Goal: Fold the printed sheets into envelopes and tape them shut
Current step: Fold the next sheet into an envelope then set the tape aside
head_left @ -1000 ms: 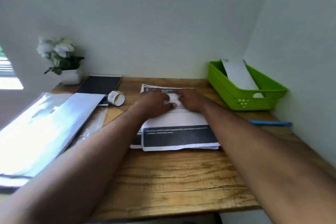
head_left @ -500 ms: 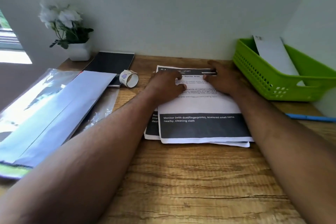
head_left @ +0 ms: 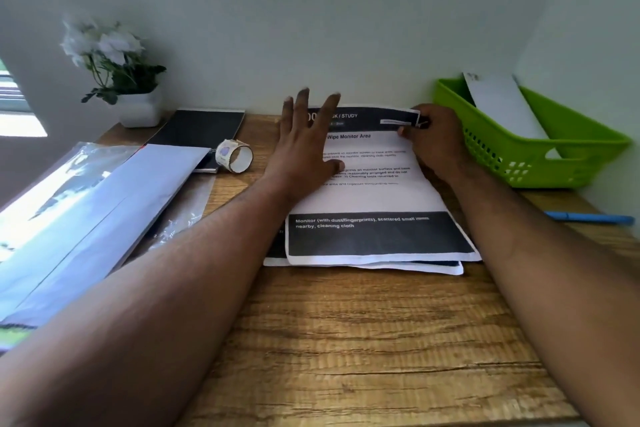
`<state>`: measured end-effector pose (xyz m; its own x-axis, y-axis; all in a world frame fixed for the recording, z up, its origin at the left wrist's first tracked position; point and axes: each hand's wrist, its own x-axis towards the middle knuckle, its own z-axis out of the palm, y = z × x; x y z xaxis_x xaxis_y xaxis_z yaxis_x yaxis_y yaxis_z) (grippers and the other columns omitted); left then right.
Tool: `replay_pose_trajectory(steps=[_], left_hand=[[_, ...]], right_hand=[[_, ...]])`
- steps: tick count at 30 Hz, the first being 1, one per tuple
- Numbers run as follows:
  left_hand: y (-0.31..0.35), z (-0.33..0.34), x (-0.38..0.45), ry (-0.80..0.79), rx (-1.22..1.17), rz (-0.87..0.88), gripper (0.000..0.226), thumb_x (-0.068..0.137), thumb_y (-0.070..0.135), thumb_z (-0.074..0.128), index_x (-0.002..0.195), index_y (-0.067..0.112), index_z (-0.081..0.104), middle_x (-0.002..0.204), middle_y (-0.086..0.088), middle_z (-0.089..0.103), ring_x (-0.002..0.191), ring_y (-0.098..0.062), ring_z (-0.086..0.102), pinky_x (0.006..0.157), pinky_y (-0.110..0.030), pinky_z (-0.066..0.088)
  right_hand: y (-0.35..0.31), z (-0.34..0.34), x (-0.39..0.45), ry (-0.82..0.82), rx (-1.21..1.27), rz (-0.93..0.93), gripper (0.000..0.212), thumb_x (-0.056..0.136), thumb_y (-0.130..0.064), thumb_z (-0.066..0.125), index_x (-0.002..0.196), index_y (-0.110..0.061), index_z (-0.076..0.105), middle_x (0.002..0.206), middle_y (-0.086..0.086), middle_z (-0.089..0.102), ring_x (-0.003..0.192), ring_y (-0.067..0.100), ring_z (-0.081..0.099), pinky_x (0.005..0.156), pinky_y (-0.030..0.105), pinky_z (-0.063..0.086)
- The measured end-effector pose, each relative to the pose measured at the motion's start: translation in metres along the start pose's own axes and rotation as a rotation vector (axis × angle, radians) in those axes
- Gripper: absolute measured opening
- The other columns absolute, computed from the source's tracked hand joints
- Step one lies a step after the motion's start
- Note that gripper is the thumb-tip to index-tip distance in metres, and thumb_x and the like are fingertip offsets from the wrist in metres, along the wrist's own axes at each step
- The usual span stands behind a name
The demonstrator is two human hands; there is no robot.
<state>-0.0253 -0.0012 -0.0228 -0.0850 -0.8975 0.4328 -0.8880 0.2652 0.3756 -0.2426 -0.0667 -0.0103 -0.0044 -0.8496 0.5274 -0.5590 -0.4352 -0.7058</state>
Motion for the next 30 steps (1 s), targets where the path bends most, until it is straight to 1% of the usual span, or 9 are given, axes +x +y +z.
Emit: replay_pose_trajectory(steps=[3, 9, 12, 14, 16, 18, 22, 26, 30], left_hand=[[0.004, -0.001, 0.001, 0.070, 0.184, 0.045, 0.103, 0.080, 0.034, 0.075, 0.151, 0.043, 0.002, 0.161, -0.003, -0.011, 0.147, -0.032, -0.018, 0.113, -0.060, -0.004], [0.003, 0.001, 0.001, 0.113, 0.229, 0.037, 0.090, 0.075, 0.039, 0.075, 0.148, 0.041, 0.022, 0.150, -0.003, 0.026, 0.138, -0.028, 0.026, 0.107, -0.055, 0.020], [0.000, 0.001, 0.002, 0.112, 0.239, 0.000, 0.094, 0.077, 0.039, 0.074, 0.150, 0.042, 0.015, 0.156, -0.004, 0.017, 0.143, -0.030, 0.015, 0.108, -0.056, 0.017], [-0.001, -0.001, 0.002, 0.088, 0.230, -0.028, 0.097, 0.079, 0.038, 0.073, 0.150, 0.044, 0.007, 0.158, -0.004, 0.010, 0.146, -0.032, 0.003, 0.110, -0.060, 0.009], [-0.001, -0.002, 0.002, 0.083, 0.234, -0.035, 0.097, 0.081, 0.035, 0.071, 0.150, 0.045, 0.004, 0.159, -0.004, 0.011, 0.147, -0.032, -0.001, 0.111, -0.063, 0.002], [0.003, -0.004, 0.000, 0.125, 0.269, -0.006, 0.087, 0.084, 0.026, 0.065, 0.151, 0.041, 0.012, 0.152, -0.002, 0.031, 0.146, -0.029, 0.014, 0.111, -0.062, -0.003], [0.014, -0.005, 0.000, 0.125, 0.301, 0.077, 0.055, 0.082, 0.005, 0.049, 0.128, 0.035, 0.056, 0.115, 0.007, 0.067, 0.120, -0.020, 0.054, 0.115, -0.055, -0.004], [0.013, 0.000, 0.003, -0.043, 0.222, 0.048, 0.038, 0.085, 0.012, 0.050, 0.114, 0.031, 0.067, 0.121, 0.005, 0.066, 0.114, -0.022, 0.059, 0.111, -0.043, 0.023], [0.017, 0.001, 0.001, -0.047, 0.090, 0.035, 0.033, 0.086, 0.013, 0.044, 0.102, 0.019, 0.072, 0.114, -0.007, 0.068, 0.106, -0.033, 0.061, 0.090, -0.039, 0.050]], right_hand=[[-0.002, -0.007, -0.004, -0.019, -0.039, -0.049, 0.021, 0.077, 0.000, 0.071, 0.098, -0.004, 0.067, 0.088, 0.005, 0.063, 0.082, 0.015, 0.057, 0.070, 0.022, 0.046], [-0.007, -0.007, -0.010, -0.009, -0.304, -0.189, 0.023, 0.088, -0.011, 0.061, 0.111, -0.011, 0.060, 0.097, 0.011, 0.067, 0.088, 0.025, 0.062, 0.072, 0.027, 0.043], [-0.002, -0.002, -0.004, -0.044, -0.420, -0.242, 0.022, 0.091, -0.015, 0.060, 0.110, -0.007, 0.065, 0.134, 0.014, 0.056, 0.120, 0.029, 0.053, 0.096, 0.028, 0.038], [0.004, -0.001, 0.000, -0.073, -0.493, -0.290, 0.019, 0.087, -0.012, 0.063, 0.104, -0.004, 0.070, 0.142, 0.016, 0.048, 0.127, 0.034, 0.044, 0.106, 0.033, 0.033], [0.005, -0.004, 0.002, -0.135, -0.446, -0.274, 0.017, 0.080, -0.008, 0.064, 0.094, -0.003, 0.073, 0.127, 0.019, 0.060, 0.117, 0.034, 0.054, 0.100, 0.033, 0.039], [0.002, -0.010, -0.003, -0.206, -0.380, -0.227, 0.017, 0.075, 0.001, 0.062, 0.087, -0.003, 0.073, 0.104, 0.019, 0.070, 0.100, 0.033, 0.064, 0.091, 0.035, 0.047], [-0.003, -0.017, -0.010, -0.326, -0.423, -0.190, 0.028, 0.074, 0.014, 0.054, 0.083, -0.005, 0.073, 0.095, 0.015, 0.071, 0.094, 0.029, 0.065, 0.083, 0.027, 0.046], [-0.015, -0.021, -0.010, -0.453, -0.566, -0.077, 0.032, 0.083, 0.010, 0.050, 0.099, -0.005, 0.073, 0.114, 0.013, 0.066, 0.107, 0.026, 0.059, 0.086, 0.021, 0.040], [-0.032, -0.010, -0.012, -0.342, -0.602, -0.066, 0.041, 0.084, 0.000, 0.047, 0.117, -0.013, 0.067, 0.124, 0.014, 0.062, 0.114, 0.031, 0.056, 0.093, 0.029, 0.043]])
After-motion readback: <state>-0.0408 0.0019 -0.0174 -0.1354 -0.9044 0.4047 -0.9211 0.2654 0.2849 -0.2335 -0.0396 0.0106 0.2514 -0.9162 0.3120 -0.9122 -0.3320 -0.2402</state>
